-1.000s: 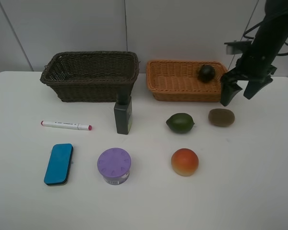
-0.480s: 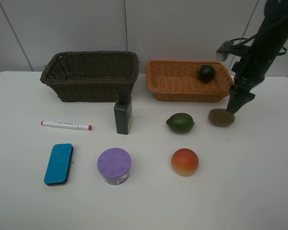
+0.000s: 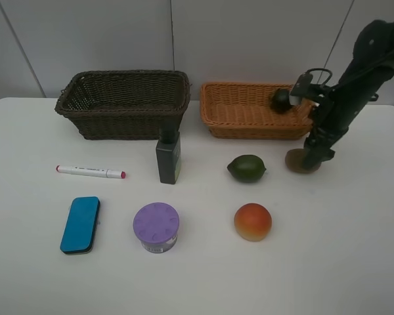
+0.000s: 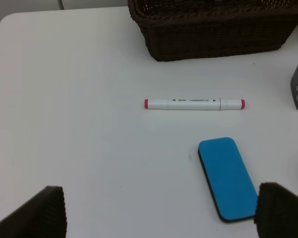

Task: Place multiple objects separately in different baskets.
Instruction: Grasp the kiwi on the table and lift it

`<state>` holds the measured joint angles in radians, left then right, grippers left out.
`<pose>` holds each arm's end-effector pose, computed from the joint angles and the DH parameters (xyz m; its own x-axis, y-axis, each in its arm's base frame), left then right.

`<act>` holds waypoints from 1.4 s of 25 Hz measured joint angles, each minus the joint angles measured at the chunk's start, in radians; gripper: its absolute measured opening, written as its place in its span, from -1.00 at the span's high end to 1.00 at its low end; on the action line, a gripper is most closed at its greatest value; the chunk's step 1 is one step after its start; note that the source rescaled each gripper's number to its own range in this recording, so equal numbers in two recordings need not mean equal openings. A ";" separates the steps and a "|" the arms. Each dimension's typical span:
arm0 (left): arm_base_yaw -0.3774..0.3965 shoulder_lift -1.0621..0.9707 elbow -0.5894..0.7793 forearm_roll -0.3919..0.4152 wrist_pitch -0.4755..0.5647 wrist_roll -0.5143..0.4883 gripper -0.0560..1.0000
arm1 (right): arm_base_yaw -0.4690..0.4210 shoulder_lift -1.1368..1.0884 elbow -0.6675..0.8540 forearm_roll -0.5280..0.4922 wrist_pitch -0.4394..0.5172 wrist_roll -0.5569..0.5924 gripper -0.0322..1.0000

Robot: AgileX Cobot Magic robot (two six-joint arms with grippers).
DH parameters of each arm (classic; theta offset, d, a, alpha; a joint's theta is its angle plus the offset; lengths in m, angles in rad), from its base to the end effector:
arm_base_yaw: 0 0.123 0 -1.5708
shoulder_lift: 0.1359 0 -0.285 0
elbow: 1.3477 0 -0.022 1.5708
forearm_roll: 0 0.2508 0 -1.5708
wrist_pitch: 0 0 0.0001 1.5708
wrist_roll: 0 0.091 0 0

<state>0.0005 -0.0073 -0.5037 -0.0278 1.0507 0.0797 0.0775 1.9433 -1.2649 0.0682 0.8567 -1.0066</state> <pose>-0.0060 -0.0022 0.2791 -0.4347 0.0656 -0.8982 0.0499 0.9976 0.0487 0.3689 0.0334 0.1602 -0.4972 -0.8603 -0.1127 -0.8594 0.5062 -0.0723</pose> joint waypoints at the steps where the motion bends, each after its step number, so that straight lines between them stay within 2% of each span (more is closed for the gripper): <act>1: 0.000 0.000 0.000 0.000 0.000 0.000 -1.00 | 0.000 0.000 0.009 -0.010 -0.029 -0.005 -0.98; 4: 0.000 0.000 0.000 0.000 0.000 0.000 -1.00 | 0.000 0.000 0.028 -0.039 -0.080 -0.009 -0.98; 8: 0.000 0.000 0.000 0.000 0.000 0.000 -1.00 | 0.000 0.000 0.046 -0.046 -0.104 -0.009 -0.98; 31: 0.000 0.000 0.000 0.000 0.000 0.000 -1.00 | 0.000 0.069 0.049 -0.034 -0.114 -0.012 -0.98; 32: 0.000 0.000 0.000 0.000 0.000 0.000 -1.00 | 0.000 0.069 0.049 -0.032 -0.114 -0.012 -0.89; 33: 0.000 0.000 0.000 0.000 0.000 0.000 -1.00 | 0.000 0.069 0.049 -0.029 -0.114 -0.012 -0.71; 34: 0.000 0.000 0.000 0.000 0.000 0.000 -1.00 | 0.000 0.069 0.049 -0.024 -0.114 -0.012 -0.32; 35: 0.000 0.000 0.000 0.000 0.000 0.000 -1.00 | 0.000 0.069 0.049 -0.017 -0.114 -0.012 0.30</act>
<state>0.0005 -0.0073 -0.5037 -0.0278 1.0507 0.0797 0.0775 2.0122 -1.2161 0.0515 0.7429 -1.0190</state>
